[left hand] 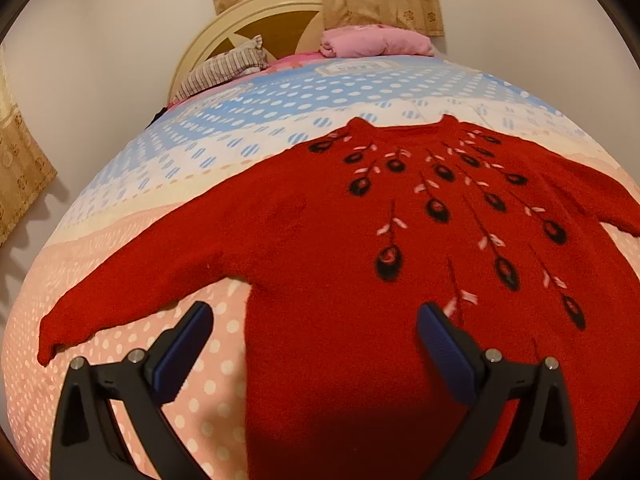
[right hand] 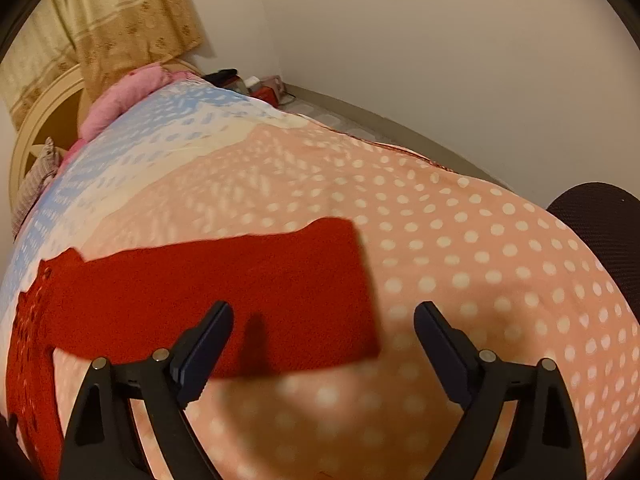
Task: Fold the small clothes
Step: 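Move the right gripper to the red sleeve cuff and grasp it, then lift the sleeve with the right gripper and fold it across the cardigan body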
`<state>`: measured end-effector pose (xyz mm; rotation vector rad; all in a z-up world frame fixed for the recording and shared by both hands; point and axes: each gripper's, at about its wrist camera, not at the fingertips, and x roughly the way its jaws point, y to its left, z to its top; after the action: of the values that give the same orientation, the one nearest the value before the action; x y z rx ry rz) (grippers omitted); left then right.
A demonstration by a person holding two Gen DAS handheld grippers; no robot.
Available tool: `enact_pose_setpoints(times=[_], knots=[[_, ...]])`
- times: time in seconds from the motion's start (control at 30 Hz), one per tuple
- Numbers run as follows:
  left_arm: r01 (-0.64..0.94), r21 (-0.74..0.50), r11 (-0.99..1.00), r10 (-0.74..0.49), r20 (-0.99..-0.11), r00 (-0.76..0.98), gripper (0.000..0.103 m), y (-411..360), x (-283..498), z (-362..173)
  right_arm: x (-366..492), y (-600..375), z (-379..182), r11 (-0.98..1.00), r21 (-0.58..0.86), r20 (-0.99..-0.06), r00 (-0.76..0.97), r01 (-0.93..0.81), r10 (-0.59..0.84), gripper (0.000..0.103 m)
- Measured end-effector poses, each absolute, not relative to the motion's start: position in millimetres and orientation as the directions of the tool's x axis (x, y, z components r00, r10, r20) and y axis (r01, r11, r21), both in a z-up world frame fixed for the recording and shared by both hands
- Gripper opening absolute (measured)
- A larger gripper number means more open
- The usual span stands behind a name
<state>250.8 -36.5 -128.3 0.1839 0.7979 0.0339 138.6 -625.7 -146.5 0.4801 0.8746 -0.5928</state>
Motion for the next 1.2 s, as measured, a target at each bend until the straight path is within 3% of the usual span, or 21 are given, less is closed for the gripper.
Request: enact_pose_setpoints(times=[0.07,0.13,0.2,0.23,0.3,0.4,0.7,1.2], knots=[[0.03,0.173,0.984,0.104,-0.712,0.695,0.103,-33,253,-130,144,-636,-151,0.73,0.154,-0.829,0.489,0.666,-0.271,0.084],[0.024,0.171,0.985,0.107,-0.715,0.69,0.103,-29,256,-131,147,-643,-156,0.721,0.173,-0.839,0.483,0.671,-0.249,0.073],[0.016,0.166,0.986,0.11,-0.718,0.688,0.103,-25,258,-133,152,-644,-161,0.723,0.196,-0.844,0.49,0.662,-0.22,0.057],[0.013,0.163,0.987,0.11,-0.719,0.686,0.103,-23,259,-133,153,-642,-162,0.733,0.195,-0.841,0.495,0.652,-0.217,0.055],[0.012,0.158,0.987,0.107,-0.721,0.684,0.103,-21,259,-134,156,-636,-160,0.754,0.199,-0.833,0.514,0.626,-0.207,0.03],[0.009,0.153,0.988,0.106,-0.721,0.685,0.103,-18,259,-133,162,-629,-155,0.773,0.197,-0.831,0.521,0.603,-0.195,0.012],[-0.034,0.139,0.99,0.122,-0.698,0.705,0.103,4,257,-122,175,-606,-98,0.815,0.203,-0.771,0.602,0.543,-0.209,0.009],[-0.075,0.07,0.995,0.103,-0.701,0.705,0.103,39,245,-125,216,-492,25,0.934,0.085,-0.642,0.736,0.348,-0.215,0.009]])
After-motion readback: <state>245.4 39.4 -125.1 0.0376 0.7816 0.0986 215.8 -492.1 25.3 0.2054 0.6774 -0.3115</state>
